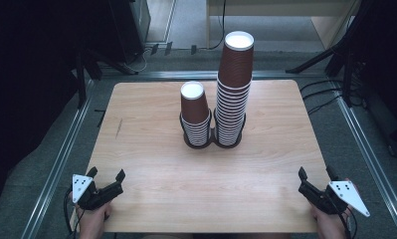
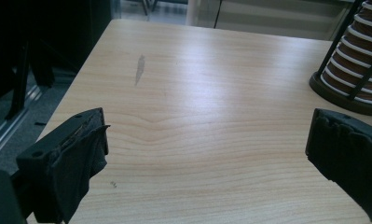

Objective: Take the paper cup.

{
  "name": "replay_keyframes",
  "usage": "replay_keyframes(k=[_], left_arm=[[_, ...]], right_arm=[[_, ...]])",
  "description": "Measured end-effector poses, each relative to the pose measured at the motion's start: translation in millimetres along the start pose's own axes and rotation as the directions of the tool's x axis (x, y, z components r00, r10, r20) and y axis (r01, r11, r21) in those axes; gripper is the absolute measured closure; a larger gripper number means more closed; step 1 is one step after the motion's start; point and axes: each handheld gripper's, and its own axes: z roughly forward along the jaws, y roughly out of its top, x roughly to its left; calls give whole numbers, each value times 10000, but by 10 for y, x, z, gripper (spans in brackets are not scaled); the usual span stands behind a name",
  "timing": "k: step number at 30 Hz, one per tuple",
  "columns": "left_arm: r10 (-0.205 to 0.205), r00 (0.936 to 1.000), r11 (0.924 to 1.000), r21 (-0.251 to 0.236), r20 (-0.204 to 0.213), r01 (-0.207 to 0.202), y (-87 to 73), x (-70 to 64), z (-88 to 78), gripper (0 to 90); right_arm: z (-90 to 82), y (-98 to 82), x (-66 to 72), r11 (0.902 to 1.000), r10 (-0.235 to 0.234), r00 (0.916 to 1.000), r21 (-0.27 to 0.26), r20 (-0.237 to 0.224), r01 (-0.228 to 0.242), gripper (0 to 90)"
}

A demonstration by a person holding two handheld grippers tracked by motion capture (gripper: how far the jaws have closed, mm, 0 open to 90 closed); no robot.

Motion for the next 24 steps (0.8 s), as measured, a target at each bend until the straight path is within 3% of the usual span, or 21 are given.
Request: replay_keyframes(k=[4, 7, 12, 24], left_arm=[[-232, 9994, 9996, 178, -265, 237, 1, 10, 20, 0], [36, 9989, 9998, 192, -465, -27, -6, -29, 21, 0], [552, 9983, 9980, 286, 181, -557, -15, -59, 17, 0], [611, 9958, 9972, 391, 681, -639, -19, -60, 20, 0]], right_arm=[[35, 86, 22, 9999, 92, 9999, 109, -58, -91, 134], [38, 190, 38, 9997, 233, 9995, -28, -230, -234, 133], [34, 401, 87, 9995, 275, 9990, -173, -361, -282, 130], [76, 850, 373, 9981, 125, 9959, -598, -900, -179, 131]])
